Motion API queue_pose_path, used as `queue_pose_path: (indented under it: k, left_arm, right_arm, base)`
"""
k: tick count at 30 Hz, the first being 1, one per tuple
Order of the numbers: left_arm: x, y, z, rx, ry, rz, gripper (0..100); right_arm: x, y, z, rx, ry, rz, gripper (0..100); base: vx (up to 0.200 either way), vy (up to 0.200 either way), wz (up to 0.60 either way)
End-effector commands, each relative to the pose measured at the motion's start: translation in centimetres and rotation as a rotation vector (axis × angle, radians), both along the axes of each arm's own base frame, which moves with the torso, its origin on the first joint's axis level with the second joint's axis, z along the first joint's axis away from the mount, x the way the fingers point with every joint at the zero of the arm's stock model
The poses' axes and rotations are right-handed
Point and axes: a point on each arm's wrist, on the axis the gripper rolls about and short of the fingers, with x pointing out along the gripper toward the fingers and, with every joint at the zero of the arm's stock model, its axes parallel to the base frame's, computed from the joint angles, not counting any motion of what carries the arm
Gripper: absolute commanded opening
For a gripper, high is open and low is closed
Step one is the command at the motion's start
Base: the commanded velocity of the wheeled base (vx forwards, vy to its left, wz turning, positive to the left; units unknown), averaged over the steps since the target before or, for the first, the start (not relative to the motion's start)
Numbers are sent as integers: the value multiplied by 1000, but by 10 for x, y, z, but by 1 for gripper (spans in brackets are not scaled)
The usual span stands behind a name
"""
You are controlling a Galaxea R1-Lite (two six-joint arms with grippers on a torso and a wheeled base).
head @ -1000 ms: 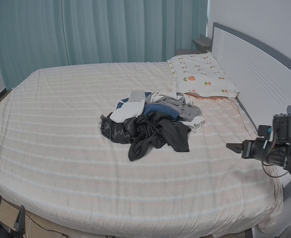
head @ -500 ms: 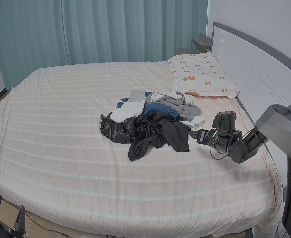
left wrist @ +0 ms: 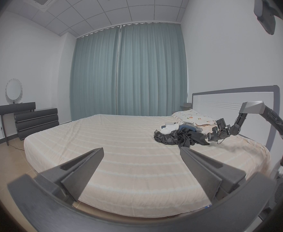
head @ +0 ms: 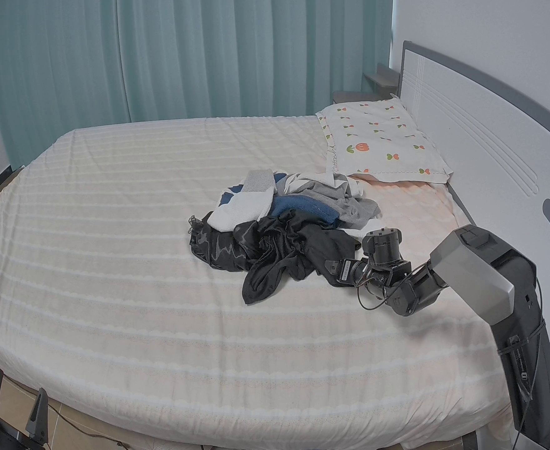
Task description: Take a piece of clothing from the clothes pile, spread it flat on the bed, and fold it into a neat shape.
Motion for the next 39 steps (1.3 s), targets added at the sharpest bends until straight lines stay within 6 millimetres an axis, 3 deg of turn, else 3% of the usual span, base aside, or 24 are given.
queue_pose_path:
  k: [1, 8, 9, 15, 22, 29, 39]
  left_arm:
    - [0, 0, -5, 0, -2, 1, 100]
    - [0, 0, -5, 0, -2, 1, 100]
    - [0, 0, -5, 0, -2, 1, 100]
    - [0, 0, -5, 0, -2, 1, 100]
    - [0, 0, -5, 0, -2, 1, 100]
    - [0, 0, -5, 6, -1, -6, 100]
    - [0, 0, -5, 15, -3, -9, 100]
  right_arm:
    - [8, 11, -17, 1, -1, 14, 100]
    - [3, 25, -23, 1, 6, 56, 100]
    - [3, 26, -23, 1, 6, 57, 0]
    - [4, 26, -22, 11, -8, 53, 0]
    - [-12, 11, 2, 59, -50, 37, 0]
    - [-59, -11, 27, 118, -59, 49, 0]
    - [-111, -27, 39, 157, -60, 43, 0]
  base:
    - [0, 0, 0]
    - [0, 0, 0]
    - [0, 0, 0]
    - [0, 0, 0]
    - [0, 0, 0]
    - [0, 0, 0]
    - [0, 0, 0]
